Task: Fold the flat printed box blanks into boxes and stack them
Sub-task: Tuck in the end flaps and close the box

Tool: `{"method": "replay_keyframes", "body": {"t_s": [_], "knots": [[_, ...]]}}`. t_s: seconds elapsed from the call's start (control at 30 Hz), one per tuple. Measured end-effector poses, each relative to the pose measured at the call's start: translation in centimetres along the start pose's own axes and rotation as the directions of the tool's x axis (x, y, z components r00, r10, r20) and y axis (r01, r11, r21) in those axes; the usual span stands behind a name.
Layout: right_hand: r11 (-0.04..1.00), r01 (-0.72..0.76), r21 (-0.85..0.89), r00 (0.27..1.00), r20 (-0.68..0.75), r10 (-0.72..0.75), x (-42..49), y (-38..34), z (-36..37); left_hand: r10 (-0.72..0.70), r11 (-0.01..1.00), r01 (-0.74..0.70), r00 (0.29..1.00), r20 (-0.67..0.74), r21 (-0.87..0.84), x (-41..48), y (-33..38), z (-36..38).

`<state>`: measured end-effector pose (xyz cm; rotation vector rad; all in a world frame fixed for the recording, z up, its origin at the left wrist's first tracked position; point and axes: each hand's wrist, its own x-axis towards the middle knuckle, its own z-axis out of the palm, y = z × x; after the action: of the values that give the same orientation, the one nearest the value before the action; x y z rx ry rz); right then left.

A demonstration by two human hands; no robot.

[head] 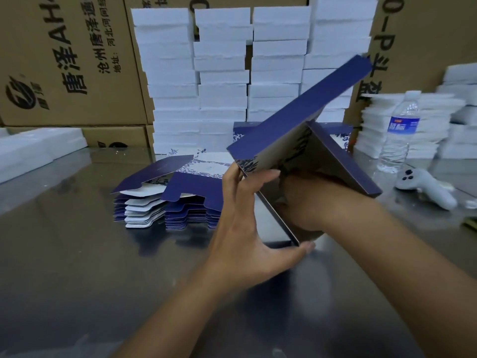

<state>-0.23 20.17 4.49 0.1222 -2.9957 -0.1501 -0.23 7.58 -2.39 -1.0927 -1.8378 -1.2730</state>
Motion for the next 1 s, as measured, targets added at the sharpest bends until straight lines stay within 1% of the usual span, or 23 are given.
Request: {"method": "replay_keyframes", "body": {"t_s": [0.1,0.17,0.23,0.33,0.43,0.5,0.6,0.63,0.77,0.8,0.87,0.9,0.97,1.0], "knots": [[0.998,-0.043,-0.043,0.999,0.009,0.044,0.4,0.2,1.2,0.011,1.0,-0.011,1.0,0.007,0.023,-0.1,0.1,0.0],[0.999,-0.044,-0.029,0.999,-0.004,0.044,0.3,0.3,1.7,0.031,0.999,-0.031,0.999,0.009,0.024,-0.1,0.2,0.1],[0.998,-0.042,-0.042,0.999,0.019,0.043,0.1,0.3,2.0,0.045,0.999,-0.045,0.999,0.007,0.014,0.0,0.4,0.2],[0.993,-0.05,-0.111,0.997,0.055,0.057,0.2,0.2,2.3,0.074,0.997,-0.074,0.997,-0.005,-0.003,0.1,0.2,0.2],[0.99,-0.058,-0.132,0.993,0.095,0.071,0.2,0.0,2.2,0.058,0.998,-0.058,0.998,-0.006,0.013,0.1,0.1,0.1],[0.991,-0.058,-0.124,0.993,0.096,0.07,0.2,0.0,2.2,0.042,0.999,-0.042,0.999,-0.004,0.032,0.2,0.1,0.0],[0.994,-0.057,-0.094,0.997,0.046,0.062,0.2,0.1,2.0,0.037,0.999,-0.036,0.999,-0.004,0.037,0.2,0.2,-0.1],[0.995,-0.059,-0.083,0.997,0.049,0.063,0.2,0.1,2.0,0.036,0.999,-0.036,0.999,-0.002,0.038,0.3,0.2,-0.2],[0.995,-0.075,-0.063,0.987,0.14,0.083,0.0,0.4,2.1,0.03,0.999,-0.03,0.999,0.017,0.038,0.2,0.0,-0.3],[0.997,-0.067,-0.044,0.989,0.131,0.073,0.0,0.5,2.2,0.031,0.999,-0.032,0.999,0.021,0.041,0.3,0.0,-0.3],[0.999,-0.045,0.007,0.996,0.071,0.044,-0.1,0.5,2.3,0.04,0.998,-0.041,0.999,0.018,0.055,0.4,-0.1,-0.5],[0.999,-0.022,0.036,1.0,0.003,0.022,-0.2,0.6,2.3,0.044,0.997,-0.044,0.999,0.013,0.062,0.5,-0.2,-0.6],[0.991,0.051,0.12,0.979,-0.201,-0.026,-0.6,0.8,2.2,0.034,0.998,-0.035,0.999,0.008,0.059,0.7,-0.3,-0.7],[0.976,0.112,0.187,0.949,-0.312,-0.049,-0.9,0.9,2.1,0.015,0.999,-0.015,1.0,0.006,0.051,0.7,-0.4,-0.8]]}}
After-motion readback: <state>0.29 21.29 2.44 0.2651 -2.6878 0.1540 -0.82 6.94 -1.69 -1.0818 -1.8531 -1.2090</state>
